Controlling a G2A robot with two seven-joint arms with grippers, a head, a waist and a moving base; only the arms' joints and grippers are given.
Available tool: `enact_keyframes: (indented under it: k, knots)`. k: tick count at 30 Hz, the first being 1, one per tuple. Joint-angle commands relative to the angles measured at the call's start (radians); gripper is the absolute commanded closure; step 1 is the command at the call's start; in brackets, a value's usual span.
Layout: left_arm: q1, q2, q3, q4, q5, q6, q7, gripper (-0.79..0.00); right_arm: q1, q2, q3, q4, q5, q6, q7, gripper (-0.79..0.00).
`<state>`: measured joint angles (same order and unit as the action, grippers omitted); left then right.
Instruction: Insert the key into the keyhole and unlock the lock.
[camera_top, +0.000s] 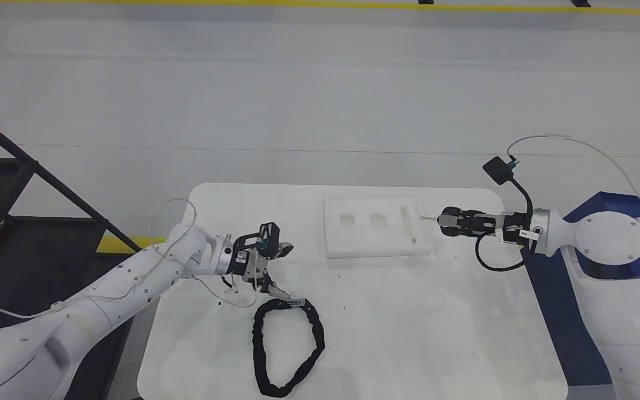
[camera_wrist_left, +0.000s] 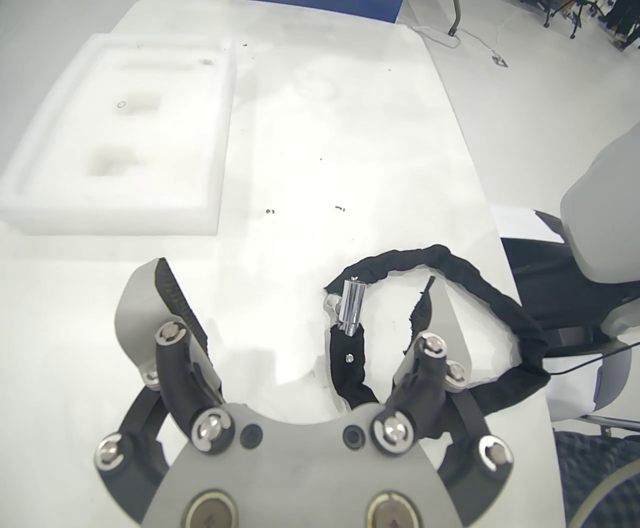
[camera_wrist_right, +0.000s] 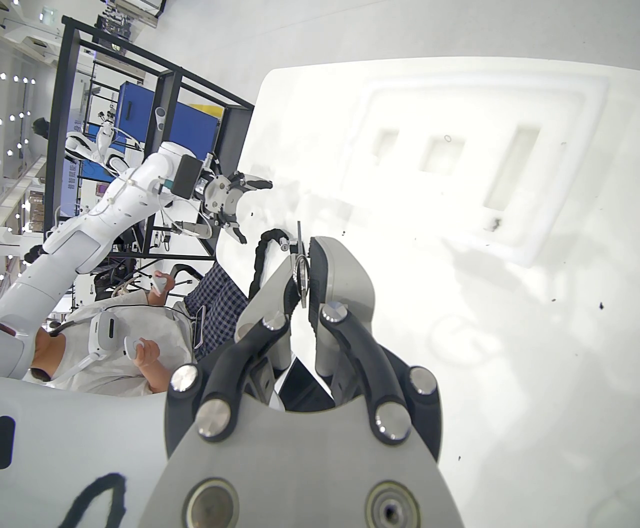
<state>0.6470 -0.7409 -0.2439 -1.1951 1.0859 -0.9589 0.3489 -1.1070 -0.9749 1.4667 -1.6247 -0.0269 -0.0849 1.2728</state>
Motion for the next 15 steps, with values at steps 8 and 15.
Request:
enact_keyframes:
  k: [8,15]
  knots:
    - [0.082,-0.003,-0.010,0.021,0.170,0.028,0.165,-0.785,0.000,0.000,0.000,0.000,0.000,0.000,0.000,0.000]
    - [0.130,-0.002,-0.021,0.029,0.259,0.079,0.197,-0.785,0.000,0.000,0.000,0.000,0.000,0.000,0.000,0.000]
